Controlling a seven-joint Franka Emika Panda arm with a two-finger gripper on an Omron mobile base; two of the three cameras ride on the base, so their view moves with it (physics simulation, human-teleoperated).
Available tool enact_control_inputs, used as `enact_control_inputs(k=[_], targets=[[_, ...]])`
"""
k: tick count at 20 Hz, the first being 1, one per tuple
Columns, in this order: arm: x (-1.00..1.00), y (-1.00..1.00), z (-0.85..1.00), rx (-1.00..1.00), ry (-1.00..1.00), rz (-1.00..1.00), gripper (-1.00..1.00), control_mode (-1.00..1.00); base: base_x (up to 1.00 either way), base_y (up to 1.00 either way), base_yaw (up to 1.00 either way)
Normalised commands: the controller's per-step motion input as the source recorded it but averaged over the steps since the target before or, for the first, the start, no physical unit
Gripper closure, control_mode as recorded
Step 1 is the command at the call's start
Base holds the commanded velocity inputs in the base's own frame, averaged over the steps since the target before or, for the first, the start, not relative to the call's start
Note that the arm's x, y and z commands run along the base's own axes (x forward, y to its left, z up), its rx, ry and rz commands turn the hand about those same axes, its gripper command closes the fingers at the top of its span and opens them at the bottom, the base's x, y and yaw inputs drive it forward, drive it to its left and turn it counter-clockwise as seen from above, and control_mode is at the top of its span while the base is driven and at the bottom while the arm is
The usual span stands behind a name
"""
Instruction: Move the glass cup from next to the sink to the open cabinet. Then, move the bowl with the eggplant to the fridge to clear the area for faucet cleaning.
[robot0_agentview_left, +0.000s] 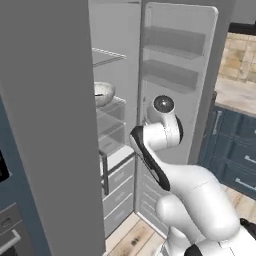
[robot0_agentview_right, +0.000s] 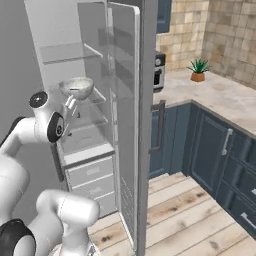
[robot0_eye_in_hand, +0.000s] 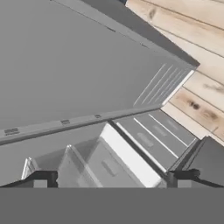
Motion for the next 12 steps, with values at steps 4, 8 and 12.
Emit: enact_control_inputs(k=[4,8,12], targets=[[0.0,0.0,0.0,0.0,0.0,0.0,-1.0,1.0,-1.0,0.52,-0.67],[0.0,0.0,0.0,0.0,0.0,0.0,-1.0,1.0,-0.73,0.2,-0.88],[0.0,0.0,0.0,0.0,0.0,0.0,-1.0,1.0,-0.18,0.0,-0.99]])
